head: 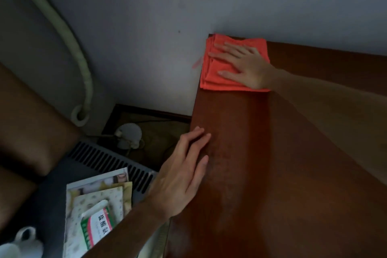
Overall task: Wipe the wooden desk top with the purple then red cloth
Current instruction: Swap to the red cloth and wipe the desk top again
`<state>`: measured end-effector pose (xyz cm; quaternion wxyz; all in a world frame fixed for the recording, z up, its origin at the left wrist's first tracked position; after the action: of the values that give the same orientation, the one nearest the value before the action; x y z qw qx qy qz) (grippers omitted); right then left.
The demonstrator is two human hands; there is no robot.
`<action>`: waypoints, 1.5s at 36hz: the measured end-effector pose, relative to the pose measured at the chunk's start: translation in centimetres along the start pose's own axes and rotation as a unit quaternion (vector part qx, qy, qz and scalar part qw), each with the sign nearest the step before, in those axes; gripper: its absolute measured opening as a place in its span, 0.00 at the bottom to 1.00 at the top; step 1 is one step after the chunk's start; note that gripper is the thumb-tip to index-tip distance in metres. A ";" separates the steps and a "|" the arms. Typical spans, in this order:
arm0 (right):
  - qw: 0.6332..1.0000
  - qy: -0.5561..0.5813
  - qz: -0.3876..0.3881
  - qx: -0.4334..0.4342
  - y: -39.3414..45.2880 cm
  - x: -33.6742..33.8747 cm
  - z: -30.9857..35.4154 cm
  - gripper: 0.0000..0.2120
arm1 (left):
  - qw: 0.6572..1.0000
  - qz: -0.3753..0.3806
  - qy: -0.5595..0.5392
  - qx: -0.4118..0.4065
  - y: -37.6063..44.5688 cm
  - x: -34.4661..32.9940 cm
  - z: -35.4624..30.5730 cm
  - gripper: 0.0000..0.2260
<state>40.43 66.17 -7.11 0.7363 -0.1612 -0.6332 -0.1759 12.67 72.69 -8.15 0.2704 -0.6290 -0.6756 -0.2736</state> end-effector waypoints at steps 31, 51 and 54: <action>1.000 0.017 -0.015 0.015 -21.3 -5.9 32.2 0.34 | 0.997 0.038 0.059 -0.017 -0.4 2.0 -1.3 0.26; 0.973 0.107 -0.001 -0.203 -24.3 -2.0 23.3 0.41 | 0.960 0.210 0.165 0.084 -3.8 -0.6 -1.2 0.22; 0.962 0.133 -0.005 -0.237 -24.2 -2.4 22.9 0.34 | 0.950 0.227 0.206 0.063 -4.1 -0.9 -1.7 0.14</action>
<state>8.80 55.43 -5.80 0.7536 -0.3029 -0.4705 -0.3449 8.71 70.56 -7.72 0.4976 -0.6773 -0.4609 -0.2850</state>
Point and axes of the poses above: each hand's wrist, its own y-axis towards the middle knuckle, its own x-axis out of the back of the hand, z = x × y, the point moved 10 cm from there along y, towards the middle knuckle, and after that the axes turned 10 degrees about x, right-handed, at the moved point
